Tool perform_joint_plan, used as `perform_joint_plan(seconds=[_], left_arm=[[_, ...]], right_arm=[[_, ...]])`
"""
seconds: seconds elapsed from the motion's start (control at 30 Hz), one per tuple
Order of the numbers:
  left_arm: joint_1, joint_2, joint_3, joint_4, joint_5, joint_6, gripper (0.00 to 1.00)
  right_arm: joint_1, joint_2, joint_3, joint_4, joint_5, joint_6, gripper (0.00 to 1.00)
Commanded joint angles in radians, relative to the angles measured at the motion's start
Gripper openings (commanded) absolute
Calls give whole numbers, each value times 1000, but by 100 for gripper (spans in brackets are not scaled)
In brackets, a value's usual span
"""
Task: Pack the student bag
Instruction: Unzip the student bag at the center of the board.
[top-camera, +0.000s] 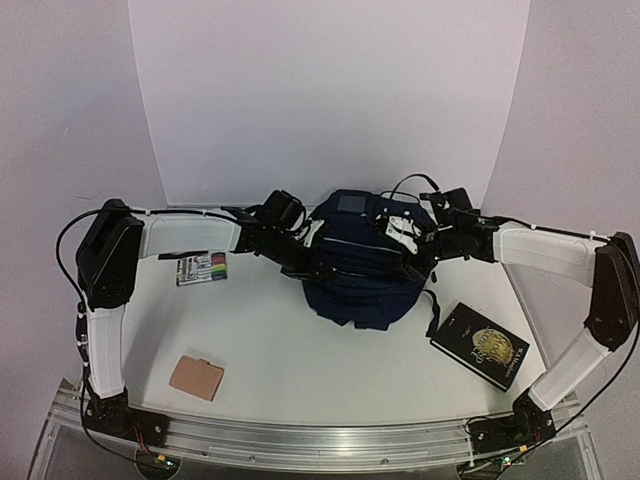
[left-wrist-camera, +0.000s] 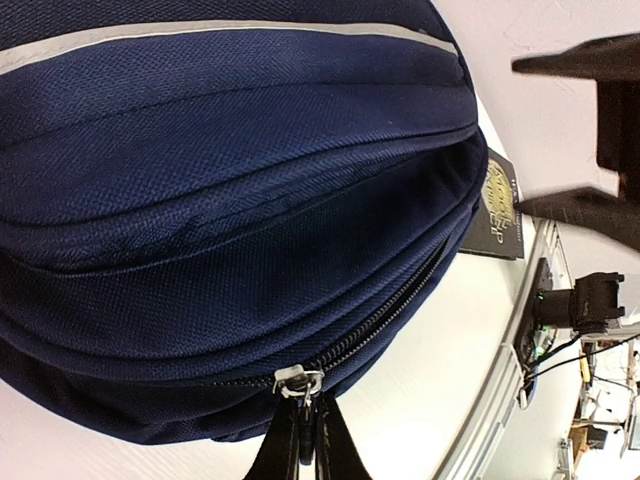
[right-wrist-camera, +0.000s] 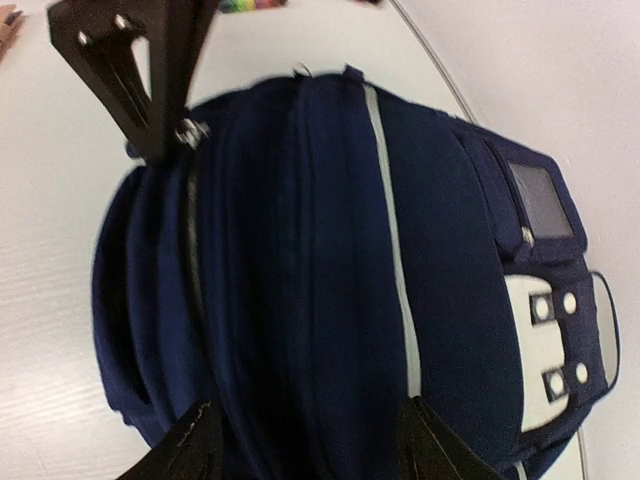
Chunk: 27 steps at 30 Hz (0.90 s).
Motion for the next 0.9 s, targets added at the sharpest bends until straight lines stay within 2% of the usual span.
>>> perform_joint_plan(seconds=[0.0,0.17,0.23,0.3,0.4,0.43,0.5,0.53,0.67,0.87], left_arm=[[-17,-29,52,38,60,-18,0],[-16,-44,37,52,62,-21,0],[-17,-49,33,57,62,-30,0],[-15,-56,24,64,61,-33,0],[-13,-63,10,68,58,-37,0],[-11,-65,6,66,57,-38,0],[-5,-71,-5,66,49,-40,0],[-1,-73,-11,65,42,-40,0],[41,-81,-23,17,-11,1,0],[162,-62,-10,-57,-71,113,0]], right_arm=[[79,37,77,7,-7,51,60],[119,121,117,26,44,60,63],[122,148,120,29,61,54,60],[123,168,115,30,89,38,53],[123,173,97,32,133,7,37],[123,169,90,34,146,0,29],[122,152,85,37,160,6,4],[122,142,85,37,161,12,0],[121,66,68,36,157,14,0],[112,-29,9,33,170,-6,0]])
